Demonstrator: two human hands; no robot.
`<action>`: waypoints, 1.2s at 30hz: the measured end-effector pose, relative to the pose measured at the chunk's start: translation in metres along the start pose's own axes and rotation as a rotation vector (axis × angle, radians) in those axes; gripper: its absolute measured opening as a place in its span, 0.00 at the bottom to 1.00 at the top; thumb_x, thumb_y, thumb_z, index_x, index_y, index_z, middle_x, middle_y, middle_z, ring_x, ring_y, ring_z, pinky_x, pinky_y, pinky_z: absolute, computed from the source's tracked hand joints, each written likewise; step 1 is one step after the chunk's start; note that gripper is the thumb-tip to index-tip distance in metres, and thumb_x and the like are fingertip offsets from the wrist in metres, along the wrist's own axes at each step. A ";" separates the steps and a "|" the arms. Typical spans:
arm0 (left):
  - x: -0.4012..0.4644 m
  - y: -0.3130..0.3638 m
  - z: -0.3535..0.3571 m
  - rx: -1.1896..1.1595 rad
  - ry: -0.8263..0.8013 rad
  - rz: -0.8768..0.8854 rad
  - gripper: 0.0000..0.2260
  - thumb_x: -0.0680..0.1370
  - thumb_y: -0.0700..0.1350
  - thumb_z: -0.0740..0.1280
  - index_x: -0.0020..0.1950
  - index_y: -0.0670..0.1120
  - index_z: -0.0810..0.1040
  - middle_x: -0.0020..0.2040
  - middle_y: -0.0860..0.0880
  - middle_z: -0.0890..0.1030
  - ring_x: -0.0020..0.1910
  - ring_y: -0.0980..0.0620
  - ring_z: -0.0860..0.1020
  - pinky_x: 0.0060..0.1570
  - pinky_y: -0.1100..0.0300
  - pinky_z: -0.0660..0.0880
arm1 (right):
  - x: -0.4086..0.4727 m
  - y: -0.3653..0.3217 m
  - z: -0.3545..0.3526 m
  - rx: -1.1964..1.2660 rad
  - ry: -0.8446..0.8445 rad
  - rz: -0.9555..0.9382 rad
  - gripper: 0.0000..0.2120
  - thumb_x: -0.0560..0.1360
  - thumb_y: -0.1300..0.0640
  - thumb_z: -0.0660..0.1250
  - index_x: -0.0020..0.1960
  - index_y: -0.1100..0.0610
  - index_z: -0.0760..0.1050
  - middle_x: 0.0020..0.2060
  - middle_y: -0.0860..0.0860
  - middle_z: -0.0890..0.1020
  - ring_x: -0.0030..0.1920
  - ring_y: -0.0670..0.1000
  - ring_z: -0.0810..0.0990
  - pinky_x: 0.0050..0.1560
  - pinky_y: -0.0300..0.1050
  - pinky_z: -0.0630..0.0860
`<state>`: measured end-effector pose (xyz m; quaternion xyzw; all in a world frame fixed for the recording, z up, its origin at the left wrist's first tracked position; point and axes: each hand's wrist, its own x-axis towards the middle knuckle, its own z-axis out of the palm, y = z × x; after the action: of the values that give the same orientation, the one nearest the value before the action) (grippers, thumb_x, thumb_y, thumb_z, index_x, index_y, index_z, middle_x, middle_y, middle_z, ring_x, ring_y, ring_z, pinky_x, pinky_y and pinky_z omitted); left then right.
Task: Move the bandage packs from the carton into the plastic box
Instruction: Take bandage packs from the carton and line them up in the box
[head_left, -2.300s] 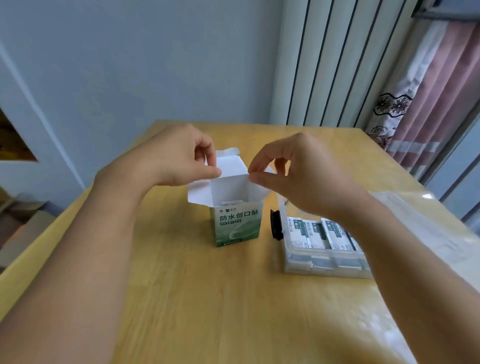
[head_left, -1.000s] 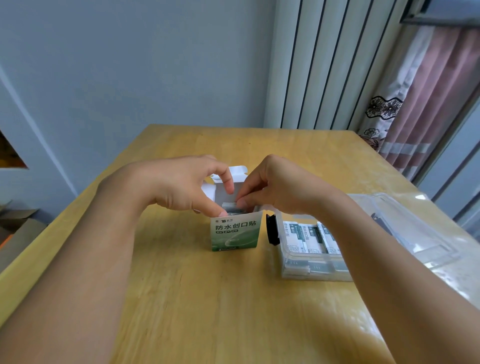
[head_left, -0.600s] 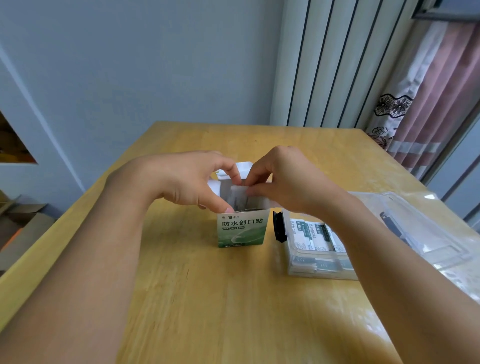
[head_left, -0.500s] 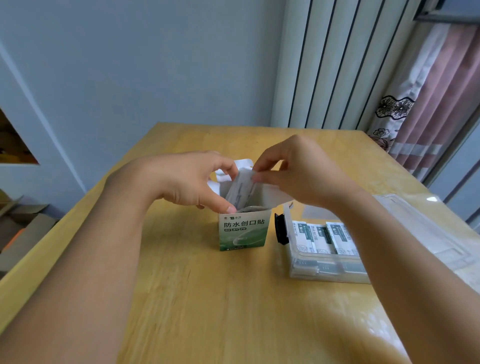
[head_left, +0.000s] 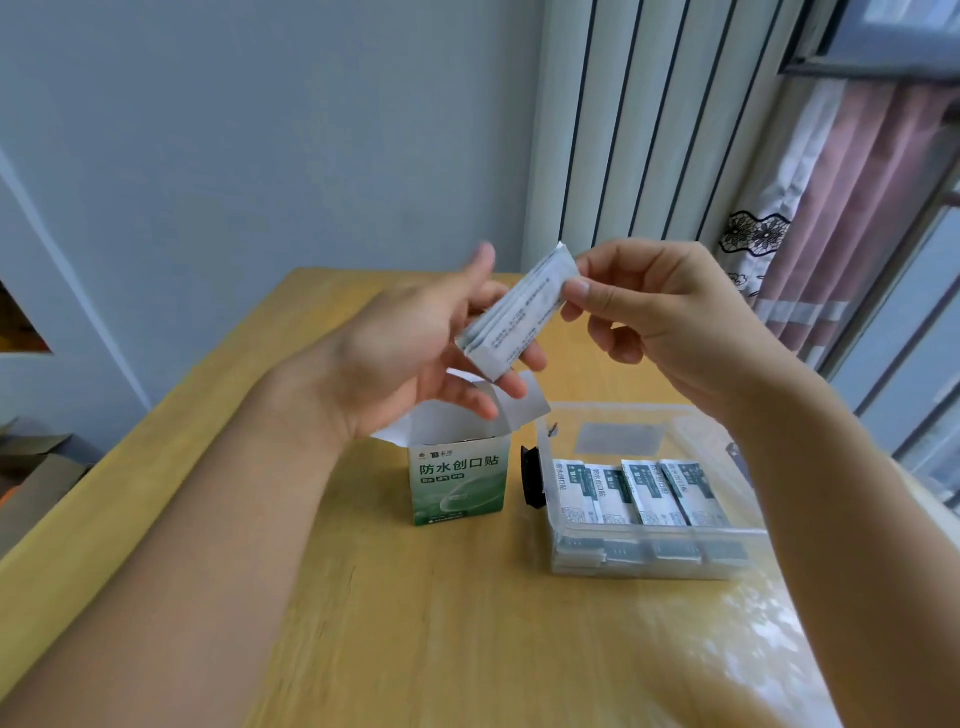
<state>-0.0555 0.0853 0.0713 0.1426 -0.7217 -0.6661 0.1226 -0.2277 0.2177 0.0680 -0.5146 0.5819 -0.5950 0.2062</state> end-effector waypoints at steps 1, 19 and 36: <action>0.001 -0.003 0.005 -0.006 0.002 0.005 0.25 0.85 0.58 0.52 0.62 0.42 0.80 0.45 0.42 0.82 0.36 0.48 0.78 0.30 0.58 0.74 | -0.002 0.000 -0.001 -0.012 0.007 -0.003 0.02 0.77 0.62 0.70 0.45 0.59 0.81 0.37 0.58 0.82 0.28 0.51 0.72 0.25 0.38 0.65; 0.012 -0.008 0.026 -0.871 0.097 -0.055 0.35 0.79 0.68 0.58 0.71 0.39 0.71 0.58 0.39 0.83 0.54 0.44 0.84 0.49 0.54 0.83 | -0.014 -0.004 0.027 -0.908 0.361 -0.892 0.06 0.75 0.64 0.72 0.40 0.62 0.84 0.36 0.54 0.83 0.32 0.53 0.79 0.30 0.48 0.75; 0.014 -0.025 0.059 -0.647 0.043 -0.067 0.22 0.86 0.57 0.51 0.64 0.45 0.78 0.35 0.49 0.74 0.29 0.55 0.68 0.25 0.64 0.64 | -0.018 -0.021 0.007 -0.813 -0.073 -0.089 0.19 0.79 0.48 0.66 0.70 0.48 0.75 0.50 0.41 0.83 0.45 0.39 0.83 0.48 0.41 0.81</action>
<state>-0.0891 0.1326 0.0409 0.1337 -0.4646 -0.8615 0.1549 -0.2071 0.2340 0.0787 -0.5998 0.7389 -0.3063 -0.0194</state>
